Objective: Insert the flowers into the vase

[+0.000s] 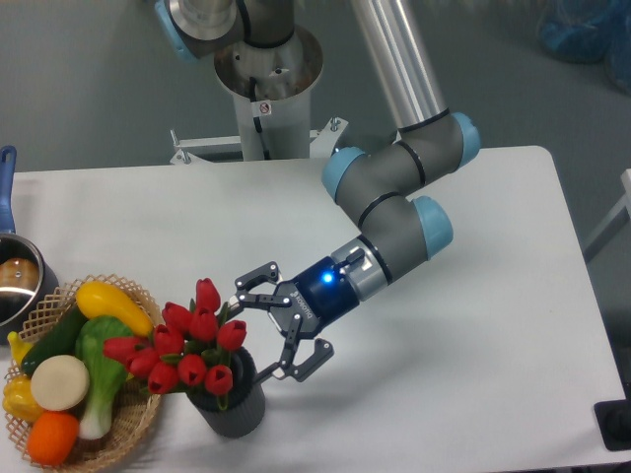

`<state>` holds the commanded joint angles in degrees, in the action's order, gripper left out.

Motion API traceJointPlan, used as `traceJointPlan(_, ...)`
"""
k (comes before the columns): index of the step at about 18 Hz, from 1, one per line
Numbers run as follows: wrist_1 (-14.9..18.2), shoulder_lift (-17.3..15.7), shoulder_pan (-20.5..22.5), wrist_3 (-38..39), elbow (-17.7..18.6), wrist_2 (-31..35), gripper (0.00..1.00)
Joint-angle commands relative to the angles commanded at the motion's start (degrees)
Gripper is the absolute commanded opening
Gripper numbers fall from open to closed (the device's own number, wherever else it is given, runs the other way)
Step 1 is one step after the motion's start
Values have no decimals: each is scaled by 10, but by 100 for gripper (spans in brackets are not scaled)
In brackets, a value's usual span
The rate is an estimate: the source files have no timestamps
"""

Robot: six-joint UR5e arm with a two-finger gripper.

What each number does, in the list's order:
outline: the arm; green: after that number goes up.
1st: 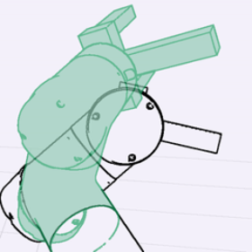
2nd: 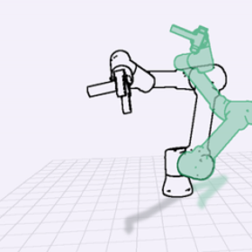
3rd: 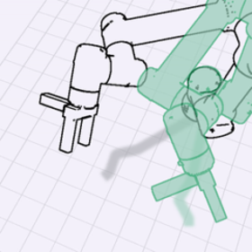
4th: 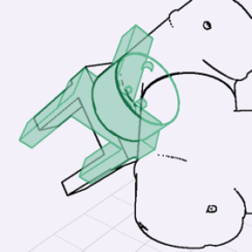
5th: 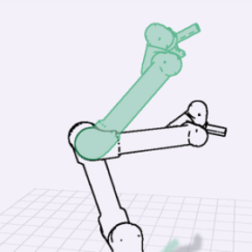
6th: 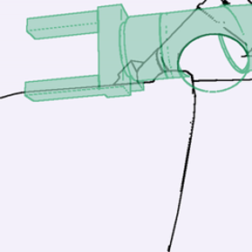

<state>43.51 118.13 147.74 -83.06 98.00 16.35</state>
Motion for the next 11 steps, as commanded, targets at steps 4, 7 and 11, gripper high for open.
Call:
traceJointPlan(4,0,-16,10,-1,-6,40,100)
traceJointPlan(7,1,-39,14,3,-7,165,100)
traceJointPlan(11,2,-89,29,4,-6,294,100)
